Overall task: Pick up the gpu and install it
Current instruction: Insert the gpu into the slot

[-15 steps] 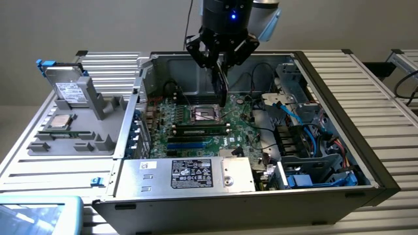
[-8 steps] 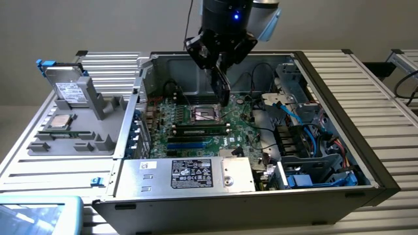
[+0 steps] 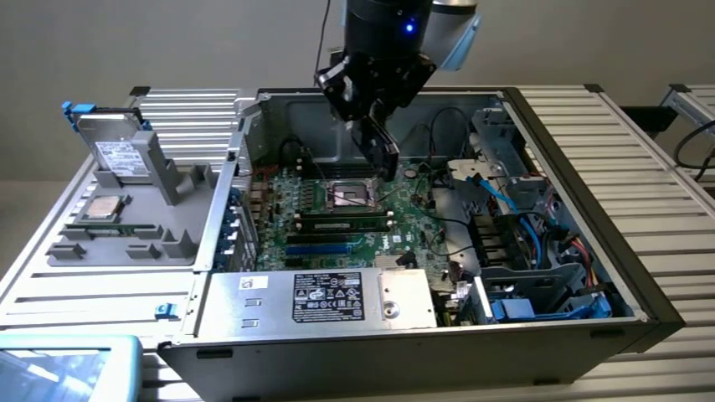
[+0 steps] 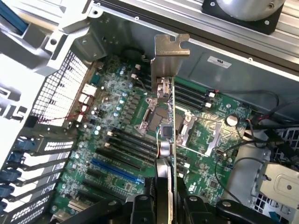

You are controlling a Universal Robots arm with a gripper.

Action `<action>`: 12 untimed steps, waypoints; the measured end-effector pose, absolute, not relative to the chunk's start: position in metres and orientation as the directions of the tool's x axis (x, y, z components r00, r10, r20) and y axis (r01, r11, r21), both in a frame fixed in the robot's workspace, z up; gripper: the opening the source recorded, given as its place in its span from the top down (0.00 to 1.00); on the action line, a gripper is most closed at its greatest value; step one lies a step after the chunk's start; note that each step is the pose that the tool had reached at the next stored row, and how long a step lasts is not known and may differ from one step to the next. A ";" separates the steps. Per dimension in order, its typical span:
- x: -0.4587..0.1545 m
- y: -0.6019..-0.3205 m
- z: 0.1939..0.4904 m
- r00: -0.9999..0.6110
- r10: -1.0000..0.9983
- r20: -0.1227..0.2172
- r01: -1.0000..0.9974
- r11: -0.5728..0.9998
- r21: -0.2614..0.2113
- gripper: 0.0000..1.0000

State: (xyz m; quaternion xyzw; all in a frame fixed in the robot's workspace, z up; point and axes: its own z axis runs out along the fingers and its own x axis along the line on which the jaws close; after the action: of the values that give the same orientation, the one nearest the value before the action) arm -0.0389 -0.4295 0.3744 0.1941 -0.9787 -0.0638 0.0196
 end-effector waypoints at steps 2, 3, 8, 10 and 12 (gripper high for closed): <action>-0.039 -0.430 0.374 -0.909 -0.416 0.013 -0.411 0.902 0.132 0.72; -0.039 -0.430 0.374 -0.901 -0.433 0.013 -0.428 0.894 0.132 0.72; -0.039 -0.430 0.374 -0.859 -0.512 0.012 -0.507 0.852 0.131 0.72; -0.039 -0.430 0.374 -0.839 -0.543 0.011 -0.538 0.833 0.131 0.72; -0.039 -0.430 0.374 -0.819 -0.573 0.010 -0.567 0.813 0.131 0.72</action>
State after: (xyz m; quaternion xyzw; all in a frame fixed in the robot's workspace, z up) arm -0.0389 -0.4295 0.3740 0.2996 -0.9518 -0.0609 0.0245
